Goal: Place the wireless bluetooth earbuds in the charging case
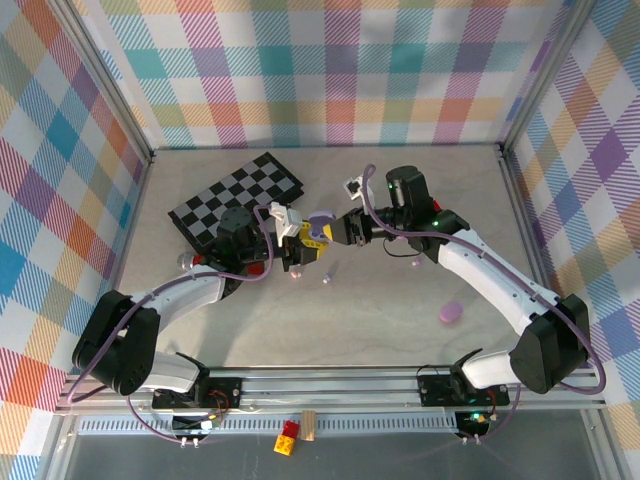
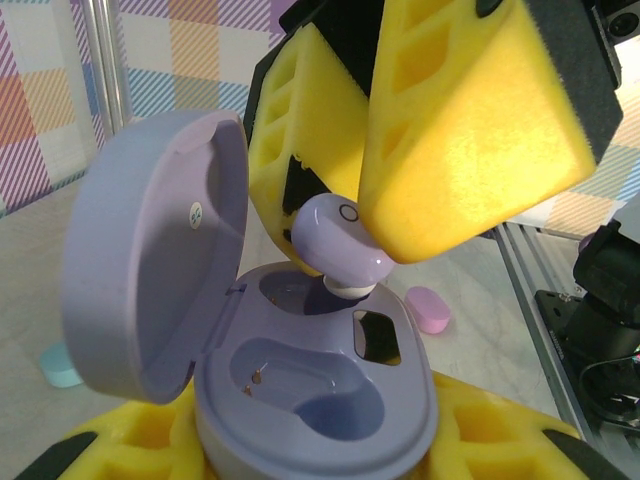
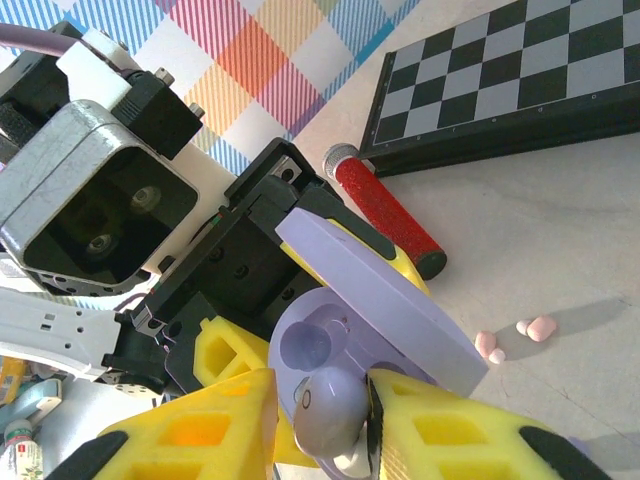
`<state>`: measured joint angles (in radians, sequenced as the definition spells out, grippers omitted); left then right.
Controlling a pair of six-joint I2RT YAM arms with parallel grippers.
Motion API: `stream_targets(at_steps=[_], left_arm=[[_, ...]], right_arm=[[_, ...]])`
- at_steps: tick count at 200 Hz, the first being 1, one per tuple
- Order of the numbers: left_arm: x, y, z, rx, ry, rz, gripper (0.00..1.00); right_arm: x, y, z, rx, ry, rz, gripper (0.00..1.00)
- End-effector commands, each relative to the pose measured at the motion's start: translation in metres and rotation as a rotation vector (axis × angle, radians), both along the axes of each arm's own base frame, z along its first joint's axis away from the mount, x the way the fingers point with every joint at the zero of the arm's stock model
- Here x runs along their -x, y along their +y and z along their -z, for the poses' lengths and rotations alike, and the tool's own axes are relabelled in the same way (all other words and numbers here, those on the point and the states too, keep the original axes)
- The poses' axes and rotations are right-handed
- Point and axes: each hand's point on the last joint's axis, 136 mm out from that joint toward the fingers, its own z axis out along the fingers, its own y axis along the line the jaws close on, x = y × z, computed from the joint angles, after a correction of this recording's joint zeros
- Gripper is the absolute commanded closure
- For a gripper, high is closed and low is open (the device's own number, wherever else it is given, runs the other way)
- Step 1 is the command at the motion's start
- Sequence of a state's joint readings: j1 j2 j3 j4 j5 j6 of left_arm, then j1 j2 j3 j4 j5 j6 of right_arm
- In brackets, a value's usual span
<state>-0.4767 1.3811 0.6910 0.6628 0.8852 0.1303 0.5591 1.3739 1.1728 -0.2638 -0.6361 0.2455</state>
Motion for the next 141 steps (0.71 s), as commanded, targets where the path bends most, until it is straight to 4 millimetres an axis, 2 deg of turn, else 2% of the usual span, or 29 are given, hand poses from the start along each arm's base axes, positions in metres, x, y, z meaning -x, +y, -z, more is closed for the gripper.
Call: stream_targets(at_steps=[1,141], left_arm=[[0.0110,-0.0078,-0.0307,0.058,-0.090,0.080,0.69],[0.0125,-0.0075,-0.0336,0.064,-0.085,0.082,0.69]], right_arm=[[-0.0054,-0.0005,-0.0002,0.028,-0.024,0.015,0.70],[-0.0099,-0.0082,-0.0057,0.028,-0.052,0.083,0.65]])
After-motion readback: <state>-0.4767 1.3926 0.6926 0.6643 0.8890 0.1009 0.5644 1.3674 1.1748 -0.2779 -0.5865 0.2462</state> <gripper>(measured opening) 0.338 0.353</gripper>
